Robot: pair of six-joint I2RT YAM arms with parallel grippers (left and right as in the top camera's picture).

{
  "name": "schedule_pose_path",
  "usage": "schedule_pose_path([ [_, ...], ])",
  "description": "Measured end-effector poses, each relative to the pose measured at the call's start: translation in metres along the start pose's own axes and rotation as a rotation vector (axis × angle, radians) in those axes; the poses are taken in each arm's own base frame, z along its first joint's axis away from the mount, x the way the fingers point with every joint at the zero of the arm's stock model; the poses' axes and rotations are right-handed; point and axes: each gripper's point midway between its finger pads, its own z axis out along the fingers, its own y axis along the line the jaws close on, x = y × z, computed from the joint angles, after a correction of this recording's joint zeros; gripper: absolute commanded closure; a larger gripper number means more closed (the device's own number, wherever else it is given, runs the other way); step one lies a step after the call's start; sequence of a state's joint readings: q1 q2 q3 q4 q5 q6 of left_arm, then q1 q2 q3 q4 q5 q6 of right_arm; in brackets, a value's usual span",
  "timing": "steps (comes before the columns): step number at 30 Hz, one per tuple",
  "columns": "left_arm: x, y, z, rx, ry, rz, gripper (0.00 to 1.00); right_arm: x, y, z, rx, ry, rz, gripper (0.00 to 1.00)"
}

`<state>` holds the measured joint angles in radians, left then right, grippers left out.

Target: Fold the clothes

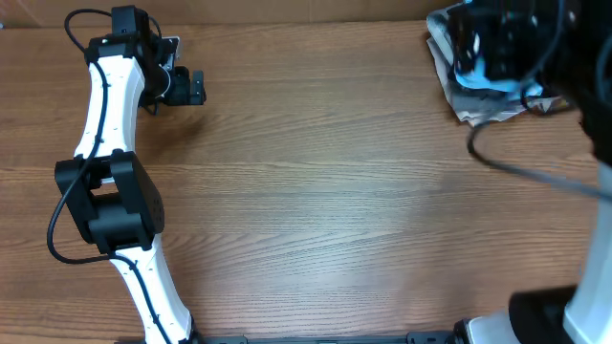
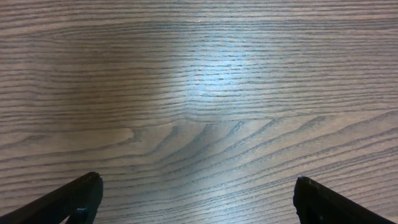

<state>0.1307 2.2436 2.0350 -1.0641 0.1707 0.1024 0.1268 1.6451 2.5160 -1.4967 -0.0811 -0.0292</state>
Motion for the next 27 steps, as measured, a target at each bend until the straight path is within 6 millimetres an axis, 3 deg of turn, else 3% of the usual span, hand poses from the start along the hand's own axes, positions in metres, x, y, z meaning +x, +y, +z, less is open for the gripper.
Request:
schedule_pose_path([
  [5,0.0,0.0,0.0,0.0,0.0,0.0,0.0,0.002,0.008,-0.056,-0.02,-0.11,-0.012,0.0],
  [10,0.0,0.0,0.0,0.0,0.0,0.0,0.0,0.001,0.012,-0.081,-0.035,-0.247,-0.027,0.0],
  [15,0.0,0.0,0.0,0.0,0.0,0.0,0.0,0.031,0.01,-0.066,-0.037,-0.283,-0.032,0.0],
  [19,-0.001,0.0,0.0,0.0,-0.002,0.0,0.0,0.072,0.006,-0.048,-0.038,-0.314,-0.035,0.0],
  [21,0.0,0.0,0.0,0.0,-0.001,0.0,0.0,0.086,0.005,-0.046,-0.041,-0.427,-0.048,0.0],
  [22,0.0,0.0,0.0,-0.001,-0.002,0.0,0.0,0.104,0.004,-0.041,-0.041,-0.448,-0.049,0.0],
  [25,-0.001,0.0,0.0,-0.001,-0.004,0.001,0.0,0.119,0.0,-0.035,-0.036,-0.568,-0.058,0.0],
  [27,-0.001,0.0,0.0,0.001,-0.002,0.0,0.0,0.148,-0.005,-0.017,-0.03,-0.595,-0.059,0.0],
])
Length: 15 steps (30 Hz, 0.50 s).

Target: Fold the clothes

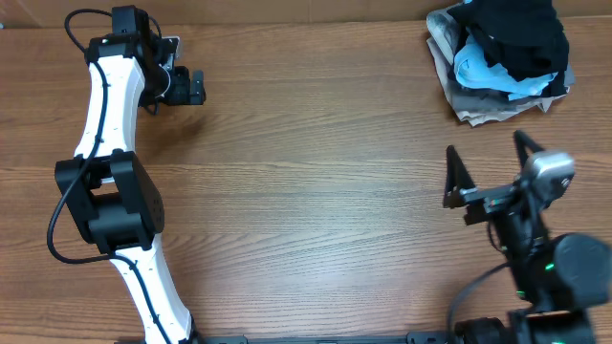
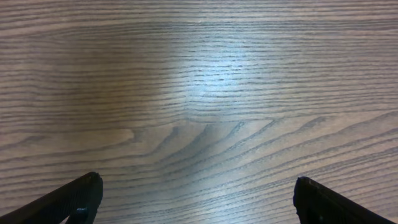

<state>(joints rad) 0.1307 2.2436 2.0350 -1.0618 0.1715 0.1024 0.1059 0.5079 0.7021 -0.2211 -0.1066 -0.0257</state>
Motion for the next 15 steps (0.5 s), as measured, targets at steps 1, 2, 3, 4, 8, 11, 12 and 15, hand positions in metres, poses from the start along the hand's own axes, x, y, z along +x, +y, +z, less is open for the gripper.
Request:
schedule_pose_path([
  [1,0.0,0.0,0.0,-0.001,-0.002,0.0,0.0,0.019,-0.001,0.001,0.001,0.006,0.001,0.0],
  [2,-0.001,0.0,0.0,-0.001,-0.002,0.0,0.0,0.033,-0.002,0.001,-0.001,-0.018,-0.002,0.0],
  [3,0.0,0.0,0.0,-0.001,-0.001,0.0,0.0,0.049,-0.002,0.0,-0.002,-0.017,-0.001,0.0],
  [4,0.0,0.0,0.0,-0.001,0.0,0.0,0.0,0.074,-0.003,-0.002,-0.001,-0.014,0.006,0.0],
  [8,0.0,0.0,0.001,-0.001,0.002,0.0,0.0,0.102,-0.003,-0.011,-0.004,-0.083,0.008,0.0],
  [11,0.0,0.0,0.001,-0.001,0.001,0.0,0.0,0.117,-0.004,-0.016,-0.003,-0.092,0.011,0.0],
  [12,0.0,0.0,0.001,-0.001,0.001,0.0,0.0,0.12,-0.005,-0.016,0.0,-0.094,0.01,0.0],
  [15,0.0,0.0,0.001,-0.001,0.0,0.0,0.0,0.127,-0.01,-0.018,0.021,-0.098,0.009,0.0],
])
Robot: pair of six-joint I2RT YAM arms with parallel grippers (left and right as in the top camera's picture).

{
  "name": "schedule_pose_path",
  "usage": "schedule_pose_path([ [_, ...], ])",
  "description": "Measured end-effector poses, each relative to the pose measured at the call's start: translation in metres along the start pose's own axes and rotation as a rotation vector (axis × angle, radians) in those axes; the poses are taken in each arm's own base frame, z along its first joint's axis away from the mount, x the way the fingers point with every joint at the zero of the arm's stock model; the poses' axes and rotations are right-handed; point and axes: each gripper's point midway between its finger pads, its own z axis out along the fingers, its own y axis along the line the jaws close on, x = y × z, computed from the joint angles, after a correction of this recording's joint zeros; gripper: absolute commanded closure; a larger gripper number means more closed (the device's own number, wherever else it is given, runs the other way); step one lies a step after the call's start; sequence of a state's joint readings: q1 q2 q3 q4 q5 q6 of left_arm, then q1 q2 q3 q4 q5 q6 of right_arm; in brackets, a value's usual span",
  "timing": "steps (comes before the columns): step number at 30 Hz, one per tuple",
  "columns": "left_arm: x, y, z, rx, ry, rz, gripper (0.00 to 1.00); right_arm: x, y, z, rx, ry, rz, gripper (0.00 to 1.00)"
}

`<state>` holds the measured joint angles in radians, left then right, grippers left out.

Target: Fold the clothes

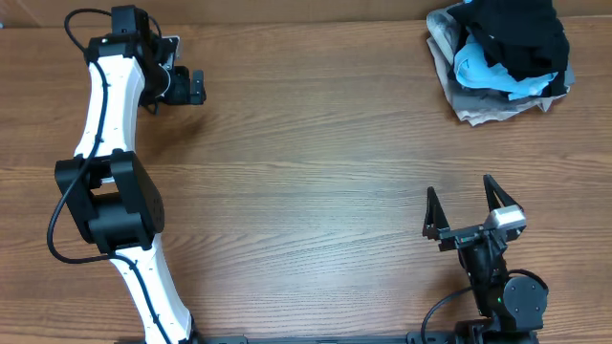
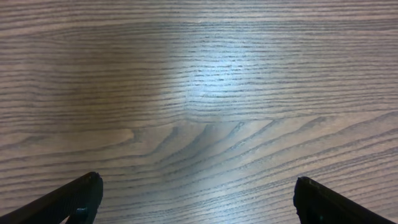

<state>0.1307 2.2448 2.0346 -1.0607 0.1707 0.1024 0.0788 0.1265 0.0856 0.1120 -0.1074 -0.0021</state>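
A pile of clothes, black, light blue and grey, lies at the far right corner of the wooden table. My right gripper stands open near the front right, well short of the pile, nothing between its fingers. My left gripper sits at the far left, its jaws pointing right. In the left wrist view that gripper is open wide over bare wood, with only the two dark fingertips showing at the bottom corners.
The left arm's white links and black joints run down the left side of the table. The right arm's base stands at the front right edge.
My right gripper, still open, has moved nearer the front edge and a little left. The left arm and the pile have not moved.
At first the right arm hung over the clothes pile at the far right corner, hiding part of it. Then it was clear of the pile, open over mid-right table. Now it is drawn back to the front right, and the pile lies uncovered.
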Motion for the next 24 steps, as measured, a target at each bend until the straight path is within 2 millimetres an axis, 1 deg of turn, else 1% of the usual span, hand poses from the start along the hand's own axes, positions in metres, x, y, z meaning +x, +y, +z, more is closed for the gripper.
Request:
schedule_pose_path([
  [3,0.0,0.0,0.0,0.0,0.0,0.0,0.0,0.008,-0.005,-0.002,0.018,-0.003,-0.001,0.0],
  [5,0.0,0.0,0.0,0.0,0.001,0.0,0.0,0.016,-0.008,-0.004,0.029,0.006,0.0,0.0],
  [10,0.0,0.0,0.0,0.0,0.0,0.0,0.0,0.05,-0.015,-0.01,0.063,0.132,0.017,0.0],
  [11,0.0,0.0,0.0,0.0,0.001,0.0,0.0,0.053,-0.016,-0.01,0.068,0.141,0.018,0.0],
  [17,0.0,0.0,0.0,0.0,0.0,0.0,0.0,0.052,-0.022,-0.011,0.093,0.139,0.016,0.0],
  [24,0.0,0.0,0.0,0.0,0.0,0.0,0.0,0.052,-0.023,-0.011,0.096,0.139,0.016,0.0],
])
